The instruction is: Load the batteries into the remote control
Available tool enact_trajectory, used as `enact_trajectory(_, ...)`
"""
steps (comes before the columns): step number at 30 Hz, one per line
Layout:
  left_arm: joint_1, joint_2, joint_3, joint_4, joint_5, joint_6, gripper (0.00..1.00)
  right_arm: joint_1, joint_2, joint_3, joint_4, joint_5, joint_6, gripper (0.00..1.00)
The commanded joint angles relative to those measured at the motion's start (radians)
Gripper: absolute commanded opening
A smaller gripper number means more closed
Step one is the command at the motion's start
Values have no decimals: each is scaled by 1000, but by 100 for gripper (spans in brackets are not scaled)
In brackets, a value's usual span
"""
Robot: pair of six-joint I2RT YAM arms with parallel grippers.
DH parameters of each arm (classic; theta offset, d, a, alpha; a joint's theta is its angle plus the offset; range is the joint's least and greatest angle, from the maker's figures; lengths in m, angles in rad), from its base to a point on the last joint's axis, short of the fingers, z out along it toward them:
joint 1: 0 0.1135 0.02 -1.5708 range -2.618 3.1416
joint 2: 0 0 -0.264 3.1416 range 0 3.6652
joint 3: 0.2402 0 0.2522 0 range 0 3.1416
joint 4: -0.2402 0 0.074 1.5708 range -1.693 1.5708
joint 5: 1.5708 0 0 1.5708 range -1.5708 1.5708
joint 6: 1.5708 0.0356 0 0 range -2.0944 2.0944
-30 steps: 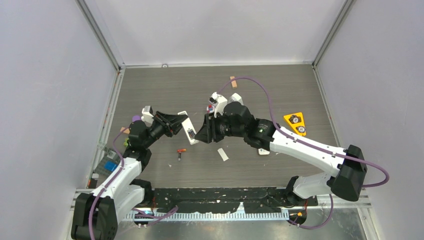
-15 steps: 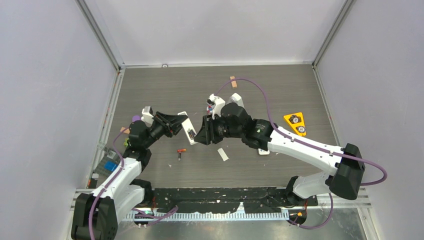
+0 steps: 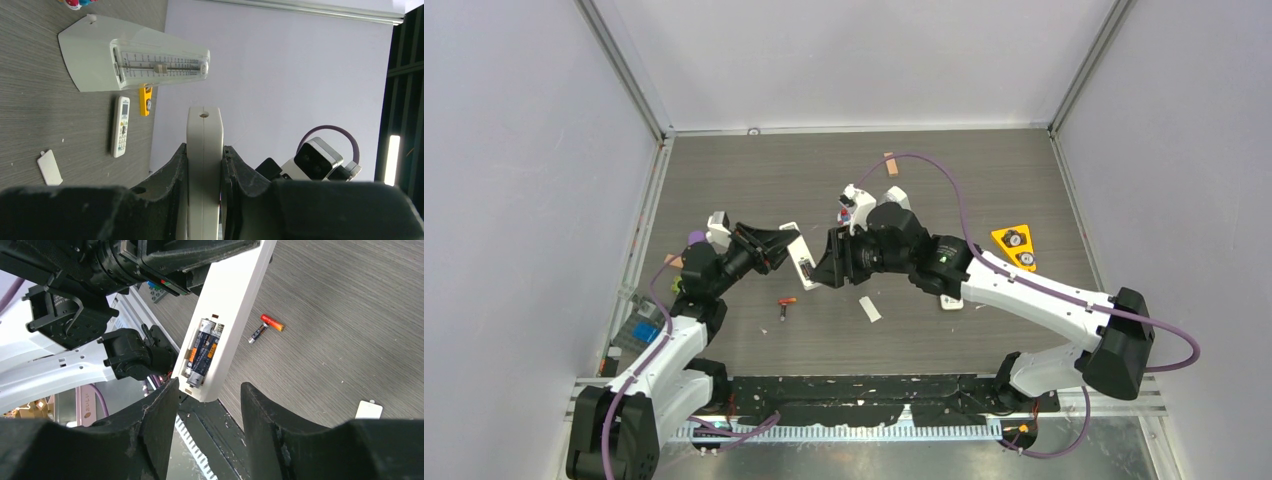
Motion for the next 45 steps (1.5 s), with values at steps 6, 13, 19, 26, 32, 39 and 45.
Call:
enact_trajectory(6,-3,-25,0,44,2,-8,0,-3,-69,-8,75,11,29,54)
enact_trajectory(13,-3,-22,0,38,2,-21,0,-4,-88,-31,91,-3,13,49)
enact_trajectory(19,-3,-21,2,36,2,-22,0,-4,-68,-23,69,-8,5,45)
enact_trajectory(26,-3,-20,4,34,3,-22,0,-3,-41,-7,39,-2,-4,40)
enact_trajectory(32,-3,-19,5,33,5,-22,0,-3,-17,8,29,-7,-9,40)
enact_trajectory(39,-3,-21,5,30,6,-22,0,-3,-6,18,18,6,-5,40)
enact_trajectory(45,-3,-20,2,26,5,-18,0,-3,-22,15,24,20,-8,42)
